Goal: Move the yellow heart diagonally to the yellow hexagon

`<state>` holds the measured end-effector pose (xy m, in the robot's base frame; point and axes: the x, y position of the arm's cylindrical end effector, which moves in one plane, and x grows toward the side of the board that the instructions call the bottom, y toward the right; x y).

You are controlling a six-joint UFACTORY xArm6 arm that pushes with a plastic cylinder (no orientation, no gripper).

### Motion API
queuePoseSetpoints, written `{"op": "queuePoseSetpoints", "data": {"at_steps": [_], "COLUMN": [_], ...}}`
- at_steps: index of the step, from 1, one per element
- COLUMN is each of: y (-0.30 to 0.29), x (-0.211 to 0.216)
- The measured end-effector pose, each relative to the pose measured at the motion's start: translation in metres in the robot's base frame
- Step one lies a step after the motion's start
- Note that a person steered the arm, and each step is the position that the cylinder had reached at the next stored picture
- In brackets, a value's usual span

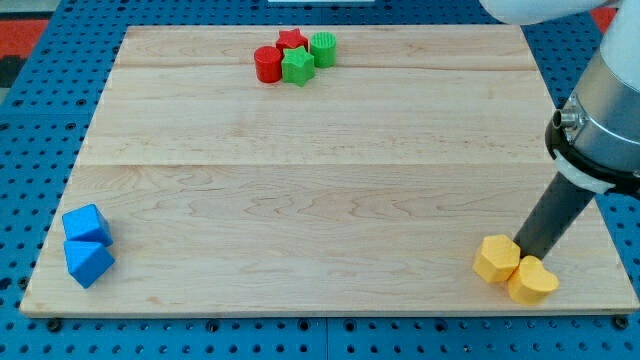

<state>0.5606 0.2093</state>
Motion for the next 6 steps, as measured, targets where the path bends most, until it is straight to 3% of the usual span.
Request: {"op": "queuePoseSetpoints", "data": {"at_steps": [1,2,3,5,6], "y": [0.083,0.094,0.025,-0.204,-0.201], "x": [0.005,0.057,0.051,-0.042,-0.061]}}
